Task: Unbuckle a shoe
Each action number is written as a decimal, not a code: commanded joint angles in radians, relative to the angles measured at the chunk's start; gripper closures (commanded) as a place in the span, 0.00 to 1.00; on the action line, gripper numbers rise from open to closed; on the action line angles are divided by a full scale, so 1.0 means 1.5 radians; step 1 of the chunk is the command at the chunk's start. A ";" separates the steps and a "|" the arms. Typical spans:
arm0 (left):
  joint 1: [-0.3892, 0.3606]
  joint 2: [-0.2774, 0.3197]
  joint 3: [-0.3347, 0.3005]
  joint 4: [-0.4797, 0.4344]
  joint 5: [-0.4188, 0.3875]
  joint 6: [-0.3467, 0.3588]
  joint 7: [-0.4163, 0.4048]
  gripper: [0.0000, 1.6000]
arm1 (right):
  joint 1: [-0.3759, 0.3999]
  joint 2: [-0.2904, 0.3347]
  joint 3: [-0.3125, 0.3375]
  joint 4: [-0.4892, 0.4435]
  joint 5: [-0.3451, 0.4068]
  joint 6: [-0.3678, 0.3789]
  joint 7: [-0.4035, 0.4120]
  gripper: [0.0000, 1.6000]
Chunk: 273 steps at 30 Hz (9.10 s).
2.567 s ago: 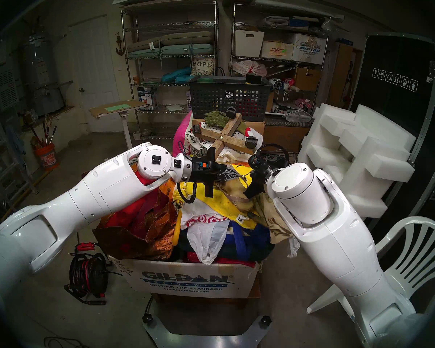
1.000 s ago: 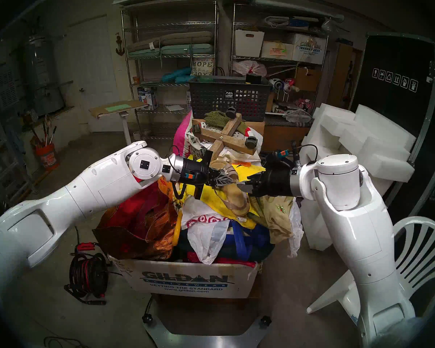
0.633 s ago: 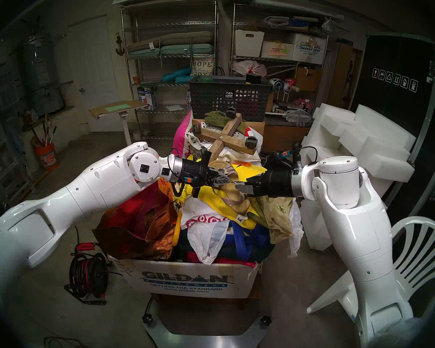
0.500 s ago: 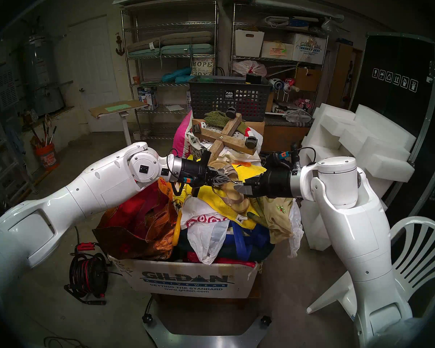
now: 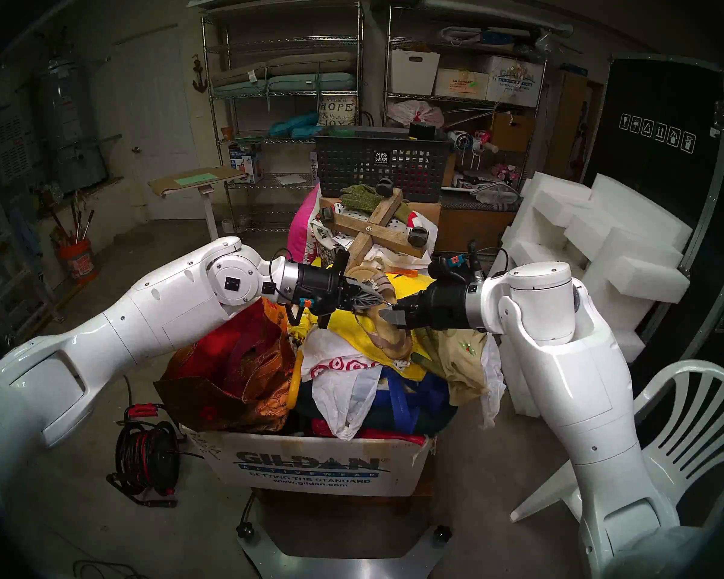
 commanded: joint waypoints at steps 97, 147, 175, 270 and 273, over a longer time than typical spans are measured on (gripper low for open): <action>-0.007 -0.024 -0.015 0.073 0.187 -0.095 0.116 1.00 | 0.044 -0.006 0.037 0.117 0.101 -0.004 0.084 0.87; 0.014 0.003 -0.044 0.041 0.212 -0.077 0.163 1.00 | 0.033 -0.017 0.014 0.052 0.069 -0.006 0.037 0.09; 0.027 -0.007 -0.045 0.034 0.255 -0.090 0.206 1.00 | 0.083 -0.047 0.014 0.178 0.128 0.021 0.088 0.36; 0.023 -0.008 -0.047 0.047 0.267 -0.098 0.209 1.00 | 0.096 -0.013 -0.052 0.182 0.230 0.021 0.052 0.58; 0.023 -0.007 -0.047 0.046 0.268 -0.100 0.210 1.00 | 0.097 -0.017 -0.051 0.181 0.229 0.021 0.047 0.59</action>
